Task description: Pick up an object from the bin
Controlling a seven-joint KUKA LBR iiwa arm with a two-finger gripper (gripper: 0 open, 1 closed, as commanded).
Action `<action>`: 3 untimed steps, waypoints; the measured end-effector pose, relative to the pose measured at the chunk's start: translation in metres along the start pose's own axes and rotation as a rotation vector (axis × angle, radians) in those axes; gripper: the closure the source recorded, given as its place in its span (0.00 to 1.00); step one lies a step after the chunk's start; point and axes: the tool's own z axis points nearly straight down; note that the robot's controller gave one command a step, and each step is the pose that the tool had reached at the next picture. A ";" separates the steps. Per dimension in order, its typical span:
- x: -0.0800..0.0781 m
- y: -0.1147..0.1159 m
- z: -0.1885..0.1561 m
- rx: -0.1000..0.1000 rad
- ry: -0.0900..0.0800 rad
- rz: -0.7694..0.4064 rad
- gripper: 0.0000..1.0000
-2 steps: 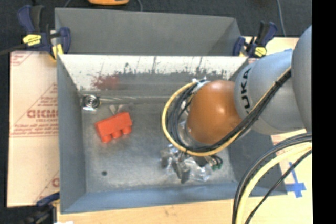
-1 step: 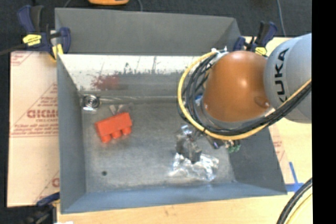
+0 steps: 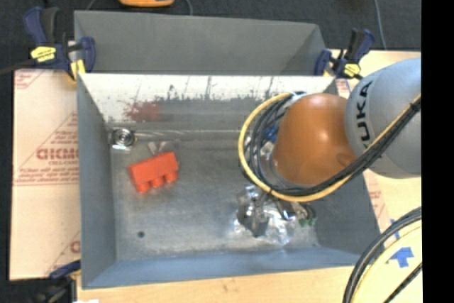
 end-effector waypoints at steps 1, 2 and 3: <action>-0.001 0.000 -0.001 0.000 -0.003 0.001 0.00; -0.014 -0.061 0.071 0.003 -0.004 -0.607 0.00; -0.016 -0.060 0.068 0.003 -0.008 -0.604 1.00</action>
Offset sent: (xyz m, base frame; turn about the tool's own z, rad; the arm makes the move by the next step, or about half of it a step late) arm 0.0000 0.0000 0.0000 0.0000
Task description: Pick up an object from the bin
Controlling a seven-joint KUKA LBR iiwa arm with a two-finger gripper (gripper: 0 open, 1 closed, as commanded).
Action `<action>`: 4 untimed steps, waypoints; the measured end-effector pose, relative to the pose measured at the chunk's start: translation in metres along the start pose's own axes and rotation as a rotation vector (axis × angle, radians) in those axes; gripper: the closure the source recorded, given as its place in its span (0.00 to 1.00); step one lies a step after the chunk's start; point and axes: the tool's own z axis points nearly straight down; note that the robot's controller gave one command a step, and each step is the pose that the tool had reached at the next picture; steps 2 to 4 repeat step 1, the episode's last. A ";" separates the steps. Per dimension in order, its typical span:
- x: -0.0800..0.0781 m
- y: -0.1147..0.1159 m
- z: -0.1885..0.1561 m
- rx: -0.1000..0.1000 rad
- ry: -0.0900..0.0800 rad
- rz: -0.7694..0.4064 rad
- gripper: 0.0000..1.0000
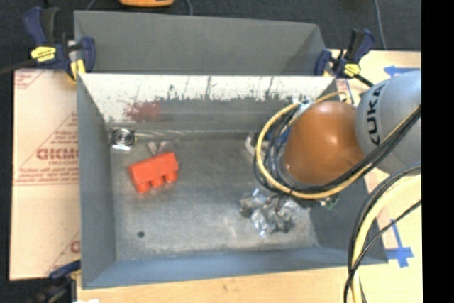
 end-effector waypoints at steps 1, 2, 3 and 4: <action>-0.005 -0.017 -0.128 0.003 0.002 0.011 1.00; -0.005 -0.017 -0.128 0.003 0.002 0.011 1.00; -0.005 -0.017 -0.128 0.003 0.002 0.011 1.00; -0.005 -0.017 -0.128 0.003 0.002 0.011 1.00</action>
Offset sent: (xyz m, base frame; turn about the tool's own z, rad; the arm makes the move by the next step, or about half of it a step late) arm 0.0138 -0.0068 0.1248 0.0068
